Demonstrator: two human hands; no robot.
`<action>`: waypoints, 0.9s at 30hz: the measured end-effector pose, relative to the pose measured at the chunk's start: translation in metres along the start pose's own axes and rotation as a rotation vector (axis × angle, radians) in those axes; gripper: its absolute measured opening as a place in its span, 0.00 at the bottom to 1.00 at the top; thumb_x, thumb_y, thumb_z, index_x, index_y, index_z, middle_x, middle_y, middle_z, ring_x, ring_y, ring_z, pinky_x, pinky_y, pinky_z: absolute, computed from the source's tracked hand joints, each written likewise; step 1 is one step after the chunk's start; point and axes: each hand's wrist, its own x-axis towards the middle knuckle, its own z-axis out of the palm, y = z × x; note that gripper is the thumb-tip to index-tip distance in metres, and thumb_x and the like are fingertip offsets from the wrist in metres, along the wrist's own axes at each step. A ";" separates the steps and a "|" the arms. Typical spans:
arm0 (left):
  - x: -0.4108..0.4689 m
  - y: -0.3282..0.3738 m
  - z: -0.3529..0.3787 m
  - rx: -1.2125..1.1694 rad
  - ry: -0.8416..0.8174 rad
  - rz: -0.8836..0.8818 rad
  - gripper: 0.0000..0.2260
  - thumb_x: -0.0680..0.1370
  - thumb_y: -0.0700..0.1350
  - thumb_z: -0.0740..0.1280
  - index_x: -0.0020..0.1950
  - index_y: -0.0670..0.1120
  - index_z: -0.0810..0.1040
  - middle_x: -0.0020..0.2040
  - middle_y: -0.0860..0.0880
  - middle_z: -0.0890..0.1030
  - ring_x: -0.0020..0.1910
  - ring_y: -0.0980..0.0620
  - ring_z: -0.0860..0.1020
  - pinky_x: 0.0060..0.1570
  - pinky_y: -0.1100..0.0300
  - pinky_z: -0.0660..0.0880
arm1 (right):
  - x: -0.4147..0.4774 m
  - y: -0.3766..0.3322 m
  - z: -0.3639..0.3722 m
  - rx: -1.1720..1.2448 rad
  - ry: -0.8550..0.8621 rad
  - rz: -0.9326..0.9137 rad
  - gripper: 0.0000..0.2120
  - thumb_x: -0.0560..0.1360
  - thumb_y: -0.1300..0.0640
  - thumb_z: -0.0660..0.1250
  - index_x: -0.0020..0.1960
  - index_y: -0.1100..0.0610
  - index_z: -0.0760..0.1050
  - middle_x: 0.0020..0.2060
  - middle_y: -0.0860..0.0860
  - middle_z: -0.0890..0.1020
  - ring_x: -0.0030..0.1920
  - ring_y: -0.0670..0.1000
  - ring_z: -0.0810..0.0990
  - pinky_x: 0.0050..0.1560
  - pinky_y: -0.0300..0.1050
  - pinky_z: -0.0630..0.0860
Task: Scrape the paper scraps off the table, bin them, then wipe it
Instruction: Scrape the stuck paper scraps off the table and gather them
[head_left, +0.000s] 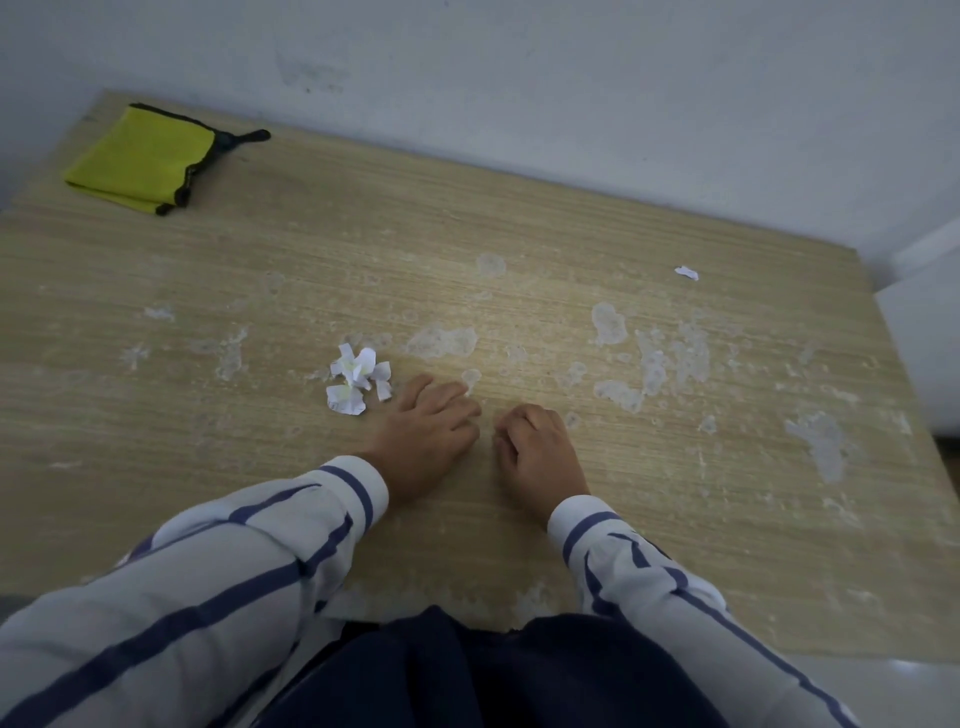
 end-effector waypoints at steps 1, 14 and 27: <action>0.002 0.001 0.001 0.020 0.022 0.012 0.11 0.74 0.42 0.58 0.45 0.46 0.81 0.54 0.47 0.80 0.59 0.42 0.76 0.60 0.42 0.68 | 0.000 0.000 0.000 -0.002 -0.002 0.004 0.17 0.75 0.54 0.53 0.50 0.63 0.77 0.49 0.59 0.78 0.50 0.59 0.73 0.55 0.48 0.68; -0.007 -0.008 0.002 -0.342 -0.054 -0.133 0.14 0.74 0.50 0.56 0.49 0.48 0.80 0.54 0.49 0.78 0.56 0.48 0.75 0.59 0.52 0.68 | -0.002 0.001 -0.002 0.005 -0.019 -0.005 0.14 0.75 0.57 0.56 0.51 0.64 0.76 0.52 0.59 0.77 0.53 0.59 0.72 0.55 0.47 0.67; 0.007 0.003 0.003 0.061 0.108 0.057 0.11 0.75 0.40 0.58 0.44 0.42 0.80 0.47 0.44 0.80 0.49 0.44 0.77 0.54 0.47 0.71 | 0.000 -0.002 0.000 -0.017 -0.020 -0.003 0.19 0.74 0.53 0.52 0.50 0.62 0.77 0.49 0.58 0.78 0.51 0.58 0.73 0.56 0.47 0.67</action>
